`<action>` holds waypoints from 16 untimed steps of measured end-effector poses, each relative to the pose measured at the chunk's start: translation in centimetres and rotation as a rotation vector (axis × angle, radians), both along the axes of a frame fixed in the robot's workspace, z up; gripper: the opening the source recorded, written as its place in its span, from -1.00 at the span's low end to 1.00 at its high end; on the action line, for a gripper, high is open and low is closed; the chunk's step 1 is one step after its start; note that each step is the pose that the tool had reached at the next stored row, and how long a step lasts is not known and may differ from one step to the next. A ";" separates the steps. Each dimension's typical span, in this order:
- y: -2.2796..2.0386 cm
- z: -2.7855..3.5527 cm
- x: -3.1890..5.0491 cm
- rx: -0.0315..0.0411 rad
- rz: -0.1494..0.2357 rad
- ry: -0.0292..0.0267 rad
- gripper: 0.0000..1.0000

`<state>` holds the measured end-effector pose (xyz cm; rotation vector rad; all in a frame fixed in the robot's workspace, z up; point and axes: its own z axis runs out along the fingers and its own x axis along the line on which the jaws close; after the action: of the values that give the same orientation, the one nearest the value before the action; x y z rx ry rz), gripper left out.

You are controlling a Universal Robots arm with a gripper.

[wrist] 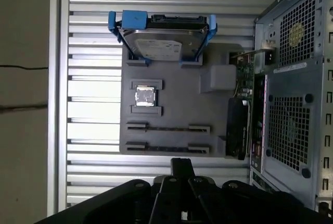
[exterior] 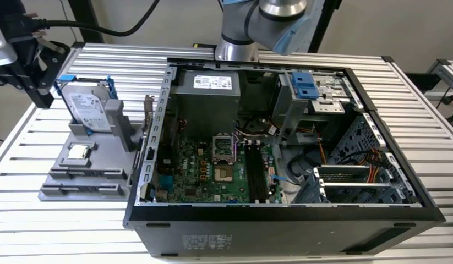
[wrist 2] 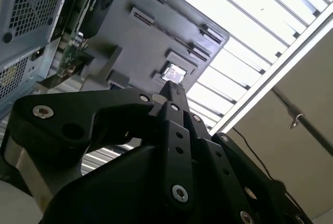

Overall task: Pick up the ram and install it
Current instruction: 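Reach for the ram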

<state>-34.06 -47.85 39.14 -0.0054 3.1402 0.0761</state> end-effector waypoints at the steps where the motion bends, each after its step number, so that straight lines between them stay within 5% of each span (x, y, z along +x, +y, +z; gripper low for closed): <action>1: -0.07 0.00 -0.02 0.0000 0.000 0.0000 -1.00; 16: -0.14 0.00 -0.26 0.0000 0.000 -0.0001 -1.00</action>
<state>-34.32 -47.98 39.14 -0.0054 3.1402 0.0760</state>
